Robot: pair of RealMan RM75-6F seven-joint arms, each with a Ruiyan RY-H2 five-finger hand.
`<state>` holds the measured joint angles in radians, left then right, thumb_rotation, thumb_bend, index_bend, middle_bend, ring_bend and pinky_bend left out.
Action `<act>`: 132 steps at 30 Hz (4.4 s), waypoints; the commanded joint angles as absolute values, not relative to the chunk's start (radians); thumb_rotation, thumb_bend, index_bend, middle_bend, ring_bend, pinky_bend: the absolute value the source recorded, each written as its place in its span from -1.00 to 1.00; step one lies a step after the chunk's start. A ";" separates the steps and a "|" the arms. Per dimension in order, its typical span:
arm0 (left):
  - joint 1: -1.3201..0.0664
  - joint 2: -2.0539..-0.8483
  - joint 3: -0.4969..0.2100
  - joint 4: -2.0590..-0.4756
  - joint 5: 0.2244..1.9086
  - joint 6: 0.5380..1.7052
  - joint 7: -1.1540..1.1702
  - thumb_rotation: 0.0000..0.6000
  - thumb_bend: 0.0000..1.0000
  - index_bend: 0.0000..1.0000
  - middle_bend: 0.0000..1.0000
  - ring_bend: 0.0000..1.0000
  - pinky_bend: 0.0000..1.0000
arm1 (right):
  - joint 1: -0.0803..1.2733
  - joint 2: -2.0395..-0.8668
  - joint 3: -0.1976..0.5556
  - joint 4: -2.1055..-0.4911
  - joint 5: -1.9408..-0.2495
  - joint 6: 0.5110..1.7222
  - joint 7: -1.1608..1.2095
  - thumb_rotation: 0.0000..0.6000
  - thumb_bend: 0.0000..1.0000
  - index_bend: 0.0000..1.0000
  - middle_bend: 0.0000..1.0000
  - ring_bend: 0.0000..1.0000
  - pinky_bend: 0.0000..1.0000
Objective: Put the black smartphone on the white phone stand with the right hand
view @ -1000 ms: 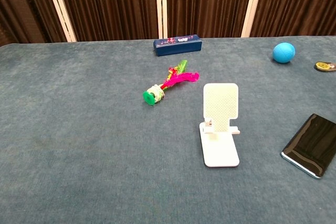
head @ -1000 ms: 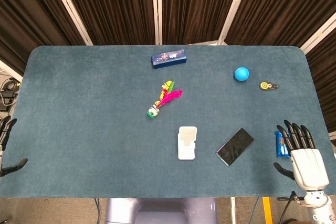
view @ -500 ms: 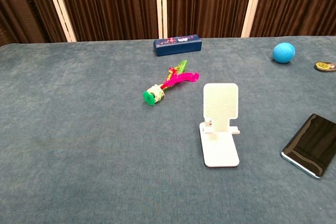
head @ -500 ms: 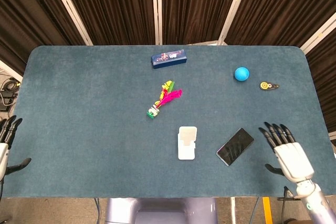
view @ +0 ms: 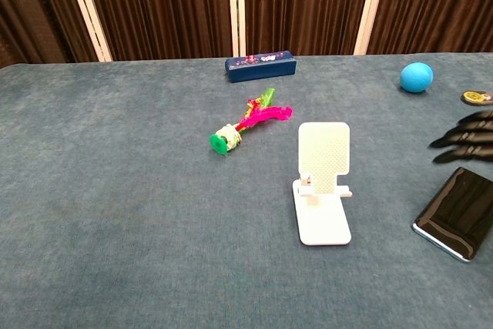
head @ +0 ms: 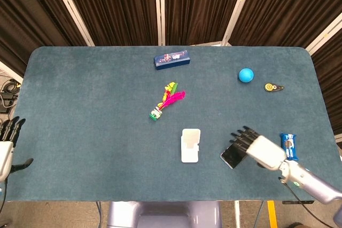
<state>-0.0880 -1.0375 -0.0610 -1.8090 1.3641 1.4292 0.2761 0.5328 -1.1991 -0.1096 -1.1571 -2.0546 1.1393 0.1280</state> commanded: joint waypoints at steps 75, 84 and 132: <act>-0.127 -1.064 -0.058 -1.791 1.290 1.397 0.320 1.00 -1.00 -1.00 -1.00 -1.00 -1.00 | 0.771 -1.188 -0.196 -1.070 -2.223 1.525 -0.607 1.00 -0.08 0.06 0.02 -0.21 -0.26; -0.131 -1.056 -0.063 -1.787 1.272 1.384 0.301 1.00 -1.00 -1.00 -1.00 -1.00 -1.00 | 0.847 -1.112 -0.115 -1.348 -2.221 1.308 -0.789 1.00 -0.08 0.06 -0.01 -0.26 -0.31; -0.172 -1.060 -0.080 -1.740 1.168 1.307 0.290 1.00 -1.00 -1.00 -1.00 -1.00 -1.00 | 0.929 -1.243 0.073 -1.563 -2.090 0.649 -1.222 1.00 -0.05 0.14 0.07 -0.34 -0.58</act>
